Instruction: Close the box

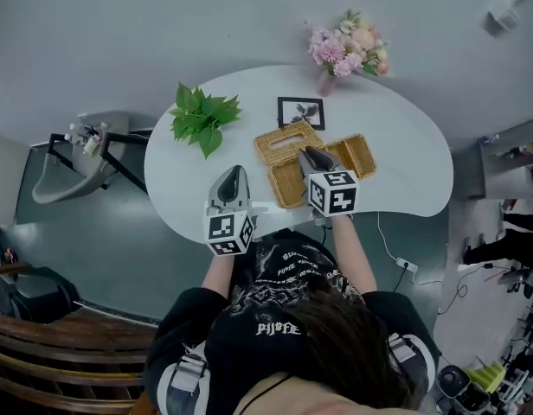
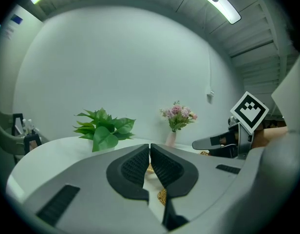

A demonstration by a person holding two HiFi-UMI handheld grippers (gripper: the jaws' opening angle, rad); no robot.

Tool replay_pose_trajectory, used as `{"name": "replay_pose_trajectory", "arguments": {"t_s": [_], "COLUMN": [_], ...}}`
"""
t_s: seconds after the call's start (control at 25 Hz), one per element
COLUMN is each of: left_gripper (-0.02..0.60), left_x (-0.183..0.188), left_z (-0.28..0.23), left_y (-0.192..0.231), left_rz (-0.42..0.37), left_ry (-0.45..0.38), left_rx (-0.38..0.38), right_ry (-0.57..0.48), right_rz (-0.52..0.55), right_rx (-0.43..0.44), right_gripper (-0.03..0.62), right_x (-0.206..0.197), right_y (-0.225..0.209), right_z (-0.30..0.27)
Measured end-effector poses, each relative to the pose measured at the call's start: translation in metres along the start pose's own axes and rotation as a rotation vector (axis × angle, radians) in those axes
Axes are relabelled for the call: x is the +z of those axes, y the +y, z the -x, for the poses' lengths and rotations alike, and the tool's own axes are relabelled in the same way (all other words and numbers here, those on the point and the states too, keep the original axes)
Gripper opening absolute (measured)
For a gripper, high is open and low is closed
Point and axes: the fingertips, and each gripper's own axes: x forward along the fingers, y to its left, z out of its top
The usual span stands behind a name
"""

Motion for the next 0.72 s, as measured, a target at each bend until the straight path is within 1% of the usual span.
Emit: {"name": "replay_pose_trajectory", "arguments": {"t_s": [0.16, 0.32, 0.44, 0.56, 0.72], "left_gripper": [0.029, 0.029, 0.029, 0.029, 0.029], "left_x": [0.000, -0.002, -0.007, -0.008, -0.012], "left_z": [-0.009, -0.013, -0.012, -0.012, -0.011], "left_y": [-0.002, -0.001, 0.000, 0.001, -0.002], "left_rz": [0.000, -0.026, -0.011, -0.004, -0.012], "left_ry": [0.006, 0.000, 0.001, -0.001, 0.006], "left_rx": [0.020, 0.056, 0.079, 0.102, 0.117], "right_ry": [0.040, 0.084, 0.122, 0.183, 0.272], "right_rz": [-0.001, 0.040, 0.026, -0.001, 0.022], "right_rx": [0.034, 0.072, 0.097, 0.112, 0.117], "right_gripper": [0.115, 0.118, 0.118, 0.118, 0.118], "right_x": [0.009, 0.016, 0.021, 0.026, 0.027], "right_y": [-0.004, -0.009, -0.014, -0.019, -0.021], "right_z": [-0.012, -0.027, -0.038, -0.050, -0.065]}}
